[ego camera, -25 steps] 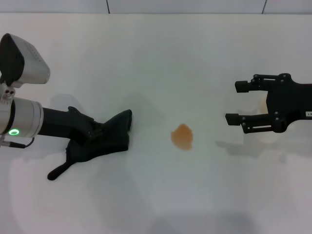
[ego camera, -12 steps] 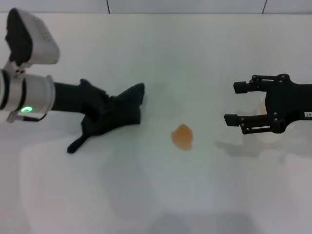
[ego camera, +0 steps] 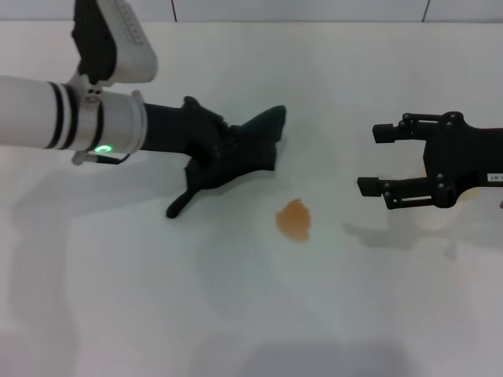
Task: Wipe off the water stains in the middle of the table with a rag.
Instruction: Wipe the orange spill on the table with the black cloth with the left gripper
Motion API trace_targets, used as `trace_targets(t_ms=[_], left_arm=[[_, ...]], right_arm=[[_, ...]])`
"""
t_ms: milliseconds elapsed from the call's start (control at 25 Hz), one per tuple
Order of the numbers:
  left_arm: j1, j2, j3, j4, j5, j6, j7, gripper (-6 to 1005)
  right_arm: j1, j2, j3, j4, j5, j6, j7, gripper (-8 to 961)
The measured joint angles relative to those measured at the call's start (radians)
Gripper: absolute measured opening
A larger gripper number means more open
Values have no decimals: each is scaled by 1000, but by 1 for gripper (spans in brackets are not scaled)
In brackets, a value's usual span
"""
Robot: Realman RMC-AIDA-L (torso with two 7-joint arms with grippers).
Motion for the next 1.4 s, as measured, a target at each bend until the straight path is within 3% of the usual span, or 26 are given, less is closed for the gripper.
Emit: trace_targets(t_ms=[120,400,640,960,1400], left_arm=[[-21,-3,21,-33,-43,-7,29,78],[-10,-5,206,-62,-186,-41,35,78],[0,-8,259,-83,-222,-40,36,77],[11,-9,401,-92,-305,-18,27,77],[13,-9,454,-87,-316,106,25,77]], right_arm=[[0,1,-1,0,1,-1,0,774],[0,1,-6,0,1,-3,-1,773],[2,1,-19,0,11,-4,-1,772],[2,1,-29,-7,14,-5,2,770],[2,1,-39,-11,23,2,4,768]])
